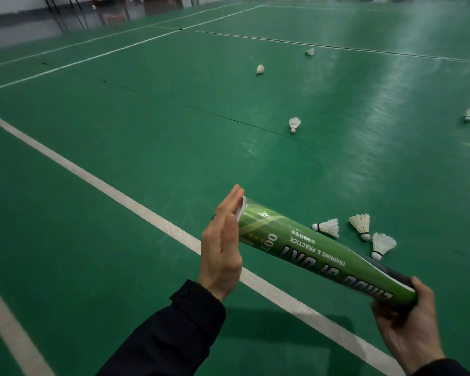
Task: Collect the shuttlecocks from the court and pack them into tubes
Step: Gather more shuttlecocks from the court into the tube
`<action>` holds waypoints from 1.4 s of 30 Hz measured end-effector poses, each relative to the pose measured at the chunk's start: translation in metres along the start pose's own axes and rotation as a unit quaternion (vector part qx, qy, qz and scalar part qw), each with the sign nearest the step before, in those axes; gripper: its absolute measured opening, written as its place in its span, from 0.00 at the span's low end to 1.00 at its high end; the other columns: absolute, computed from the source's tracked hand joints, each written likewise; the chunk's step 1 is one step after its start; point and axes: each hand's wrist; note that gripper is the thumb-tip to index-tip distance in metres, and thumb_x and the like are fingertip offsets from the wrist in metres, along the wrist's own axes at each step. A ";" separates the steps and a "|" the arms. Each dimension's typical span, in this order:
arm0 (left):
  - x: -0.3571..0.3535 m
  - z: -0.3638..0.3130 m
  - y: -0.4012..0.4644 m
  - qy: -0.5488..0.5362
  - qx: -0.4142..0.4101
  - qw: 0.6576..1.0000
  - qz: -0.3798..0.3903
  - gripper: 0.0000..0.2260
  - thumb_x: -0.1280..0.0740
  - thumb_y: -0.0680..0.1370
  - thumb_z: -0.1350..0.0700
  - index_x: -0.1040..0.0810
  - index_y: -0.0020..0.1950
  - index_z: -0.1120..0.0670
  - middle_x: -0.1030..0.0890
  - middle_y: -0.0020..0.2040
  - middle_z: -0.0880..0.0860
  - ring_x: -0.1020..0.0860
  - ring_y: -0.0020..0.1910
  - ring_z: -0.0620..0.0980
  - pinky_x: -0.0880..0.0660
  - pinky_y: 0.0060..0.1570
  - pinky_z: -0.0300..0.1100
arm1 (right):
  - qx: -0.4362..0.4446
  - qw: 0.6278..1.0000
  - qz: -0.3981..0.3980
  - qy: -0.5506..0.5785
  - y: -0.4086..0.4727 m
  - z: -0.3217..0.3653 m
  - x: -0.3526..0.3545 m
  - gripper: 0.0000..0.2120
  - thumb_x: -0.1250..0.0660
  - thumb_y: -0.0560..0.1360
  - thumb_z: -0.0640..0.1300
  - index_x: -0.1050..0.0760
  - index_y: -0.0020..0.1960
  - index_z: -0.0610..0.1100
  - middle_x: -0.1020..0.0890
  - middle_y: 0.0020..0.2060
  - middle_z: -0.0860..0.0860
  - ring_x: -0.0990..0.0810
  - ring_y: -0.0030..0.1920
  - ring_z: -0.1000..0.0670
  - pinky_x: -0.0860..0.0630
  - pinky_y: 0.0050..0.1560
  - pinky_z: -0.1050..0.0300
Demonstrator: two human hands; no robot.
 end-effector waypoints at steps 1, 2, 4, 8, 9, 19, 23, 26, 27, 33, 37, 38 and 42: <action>0.001 0.003 -0.001 0.023 -0.007 1.000 0.013 0.25 0.50 0.86 0.40 0.35 0.78 0.52 0.32 0.78 0.46 0.33 0.76 0.38 0.33 0.72 0.34 | 0.003 1.000 -0.002 0.003 0.001 0.002 0.000 0.29 0.25 0.61 0.58 0.27 0.58 0.48 0.23 0.57 0.47 0.24 0.41 0.56 0.23 0.29 0.67; 0.003 0.007 -0.002 0.039 -0.003 0.999 0.025 0.27 0.50 0.85 0.37 0.36 0.78 0.50 0.33 0.78 0.46 0.33 0.77 0.39 0.33 0.73 0.35 | 0.007 1.000 -0.003 0.004 0.002 0.005 0.001 0.29 0.24 0.61 0.57 0.27 0.58 0.48 0.23 0.58 0.47 0.23 0.42 0.56 0.23 0.30 0.67; 0.007 0.013 -0.004 0.028 0.043 0.998 0.036 0.28 0.50 0.84 0.34 0.36 0.79 0.47 0.30 0.78 0.48 0.31 0.77 0.43 0.32 0.74 0.41 | 0.009 1.000 -0.008 0.002 0.002 0.008 0.001 0.28 0.23 0.61 0.57 0.27 0.56 0.48 0.22 0.55 0.48 0.22 0.42 0.56 0.22 0.31 0.66; 0.000 0.000 -0.004 -0.117 0.142 0.983 -0.022 0.24 0.48 0.84 0.42 0.27 0.76 0.49 0.22 0.72 0.49 0.23 0.69 0.46 0.26 0.70 0.46 | -0.002 0.999 -0.030 -0.015 0.001 0.000 0.004 0.31 0.22 0.59 0.58 0.26 0.57 0.48 0.21 0.49 0.49 0.23 0.40 0.56 0.23 0.28 0.66; -0.002 -0.006 -0.001 -0.166 0.155 0.973 -0.046 0.21 0.45 0.84 0.45 0.24 0.72 0.50 0.19 0.68 0.49 0.20 0.65 0.46 0.23 0.65 0.45 | -0.006 0.999 -0.029 -0.015 0.000 -0.003 0.003 0.32 0.22 0.59 0.58 0.26 0.58 0.48 0.21 0.48 0.49 0.24 0.39 0.56 0.24 0.28 0.66; 0.014 0.003 0.032 -0.454 0.390 0.801 -0.025 0.15 0.39 0.86 0.51 0.21 0.66 0.58 0.18 0.63 0.57 0.21 0.59 0.57 0.30 0.71 0.60 | -0.033 0.996 -0.030 -0.071 0.004 -0.024 -0.003 0.27 0.23 0.63 0.58 0.25 0.56 0.46 0.21 0.49 0.46 0.28 0.37 0.55 0.30 0.24 0.66; 0.024 0.025 0.026 -0.461 0.433 0.773 -0.036 0.13 0.36 0.83 0.54 0.14 0.49 0.58 0.16 0.57 0.61 0.21 0.61 0.61 0.32 0.71 0.67 | -0.018 0.993 -0.038 -0.109 0.009 -0.014 -0.018 0.13 0.30 0.78 0.54 0.25 0.54 0.47 0.21 0.46 0.48 0.25 0.38 0.54 0.27 0.27 0.64; 0.031 0.051 0.012 -0.478 0.451 0.747 -0.101 0.11 0.34 0.78 0.60 0.18 0.57 0.62 0.20 0.66 0.66 0.22 0.66 0.62 0.29 0.70 0.66 | 0.014 0.986 -0.036 -0.160 0.009 -0.004 -0.031 0.11 0.30 0.78 0.53 0.24 0.54 0.46 0.21 0.43 0.49 0.25 0.39 0.53 0.28 0.38 0.58; 0.032 0.058 0.008 -0.480 0.458 0.739 -0.119 0.14 0.35 0.78 0.61 0.19 0.62 0.63 0.22 0.68 0.67 0.22 0.66 0.62 0.27 0.69 0.65 | 0.018 0.983 -0.028 -0.181 0.009 -0.001 -0.035 0.11 0.30 0.78 0.53 0.24 0.53 0.46 0.22 0.43 0.49 0.26 0.39 0.52 0.30 0.39 0.57; 0.046 0.090 0.000 -0.389 0.492 0.761 -0.168 0.11 0.33 0.81 0.51 0.20 0.59 0.56 0.22 0.68 0.66 0.21 0.66 0.57 0.20 0.61 0.57 | 0.068 0.959 0.019 -0.275 0.010 0.011 -0.048 0.16 0.33 0.80 0.58 0.22 0.54 0.45 0.25 0.43 0.48 0.32 0.40 0.52 0.34 0.40 0.56; 0.038 0.096 -0.006 -0.311 0.467 0.793 -0.236 0.13 0.42 0.87 0.48 0.22 0.57 0.53 0.20 0.65 0.60 0.19 0.58 0.53 0.20 0.55 0.52 | 0.096 0.948 0.023 -0.302 0.010 0.006 -0.053 0.17 0.35 0.80 0.60 0.21 0.51 0.45 0.28 0.39 0.51 0.33 0.39 0.52 0.34 0.41 0.56; 0.035 0.092 -0.007 -0.279 0.451 0.813 -0.241 0.15 0.44 0.87 0.45 0.22 0.56 0.53 0.20 0.62 0.58 0.20 0.58 0.52 0.22 0.57 0.52 | 0.101 0.946 0.020 -0.307 0.009 0.004 -0.054 0.17 0.36 0.81 0.59 0.21 0.50 0.45 0.28 0.38 0.51 0.33 0.39 0.52 0.34 0.42 0.56; 0.026 0.084 -0.009 -0.129 0.395 0.887 -0.204 0.12 0.37 0.85 0.48 0.20 0.59 0.54 0.19 0.57 0.52 0.22 0.61 0.50 0.26 0.67 0.53 | 0.116 0.944 0.015 -0.307 0.009 0.004 -0.052 0.20 0.36 0.80 0.61 0.22 0.52 0.44 0.27 0.37 0.52 0.32 0.38 0.53 0.34 0.41 0.56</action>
Point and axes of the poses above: each hand's wrist, its own y-axis towards the middle knuckle, its own x-axis out of the back of the hand, z = x × y
